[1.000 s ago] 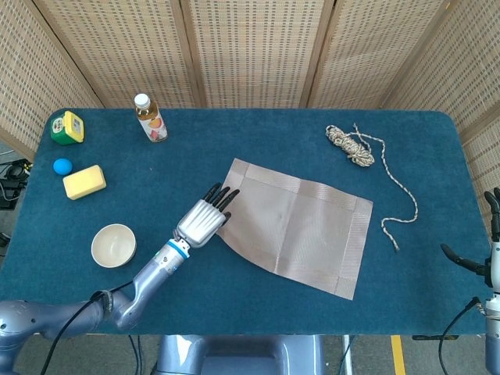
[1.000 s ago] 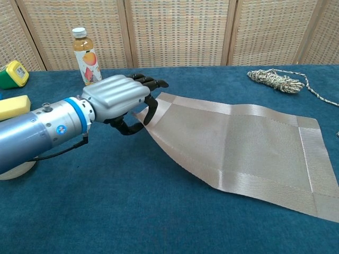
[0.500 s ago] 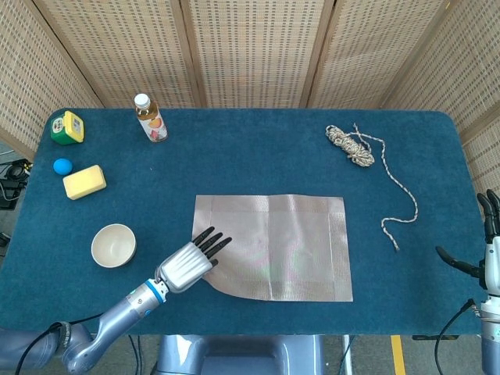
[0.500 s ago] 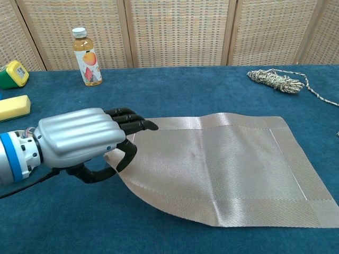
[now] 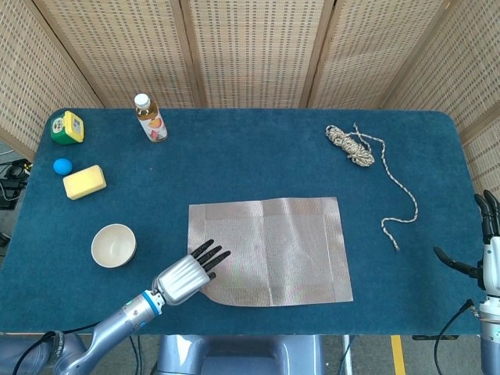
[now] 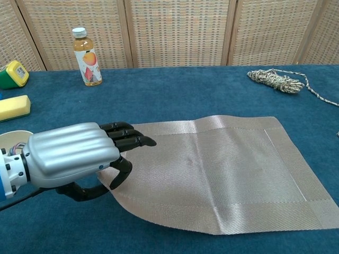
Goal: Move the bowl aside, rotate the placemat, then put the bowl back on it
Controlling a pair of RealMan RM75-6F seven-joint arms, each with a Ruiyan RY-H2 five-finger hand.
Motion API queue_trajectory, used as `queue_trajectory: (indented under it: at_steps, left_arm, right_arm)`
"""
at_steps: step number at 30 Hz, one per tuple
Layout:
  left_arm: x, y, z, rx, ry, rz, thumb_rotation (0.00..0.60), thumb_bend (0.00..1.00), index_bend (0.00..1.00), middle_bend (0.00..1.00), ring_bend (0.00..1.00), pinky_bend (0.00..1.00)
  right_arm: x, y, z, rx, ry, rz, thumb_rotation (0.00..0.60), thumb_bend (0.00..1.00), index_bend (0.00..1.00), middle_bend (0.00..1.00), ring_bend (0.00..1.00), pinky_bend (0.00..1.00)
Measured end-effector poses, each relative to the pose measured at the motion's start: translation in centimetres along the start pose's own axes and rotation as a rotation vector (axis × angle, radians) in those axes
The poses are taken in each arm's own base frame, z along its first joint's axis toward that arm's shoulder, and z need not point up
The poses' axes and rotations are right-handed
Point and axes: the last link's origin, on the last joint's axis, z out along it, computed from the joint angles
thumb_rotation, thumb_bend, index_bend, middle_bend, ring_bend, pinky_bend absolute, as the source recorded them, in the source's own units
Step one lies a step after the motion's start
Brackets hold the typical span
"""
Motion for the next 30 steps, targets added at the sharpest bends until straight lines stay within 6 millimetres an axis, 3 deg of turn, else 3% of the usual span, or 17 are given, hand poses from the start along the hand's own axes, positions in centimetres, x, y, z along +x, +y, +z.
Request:
queue_trajectory:
  at_steps: [5,8,19,30]
  left_arm:
    - [-0.3,0.0,-0.8,-0.004,-0.019,-0.001,0.600,0.20,0.24,0.00,0.00,0.00]
    - [-0.3,0.1,-1.3,-0.005,-0.020,-0.017,0.600,0.16,0.14,0.00,0.00,0.00]
    - [0.4,0.1,-5.1,0.006,0.040,-0.040,0.600,0.16,0.11,0.00,0.00,0.00]
    - [0.5,-4.1,-12.3,0.281,0.125,-0.126,0.600,0.16,0.18,0.00,0.00,0.00]
  right_arm:
    - [0.0,-0.1,-0.1,0.003,-0.003,0.001,0.600,0.20,0.00,0.00,0.00,0.00]
    - [-0.1,-0.2,-0.1,0.006,-0.005,0.001,0.600,0.20,0.00,0.00,0.00,0.00]
    - [-0.2,-0.7,-0.5,0.026,-0.006,-0.018,0.600,0.20,0.00,0.00,0.00,0.00]
    - [-0.4,-1.7,-1.3,0.066,-0.002,-0.042,0.600,0.20,0.00,0.00,0.00,0.00]
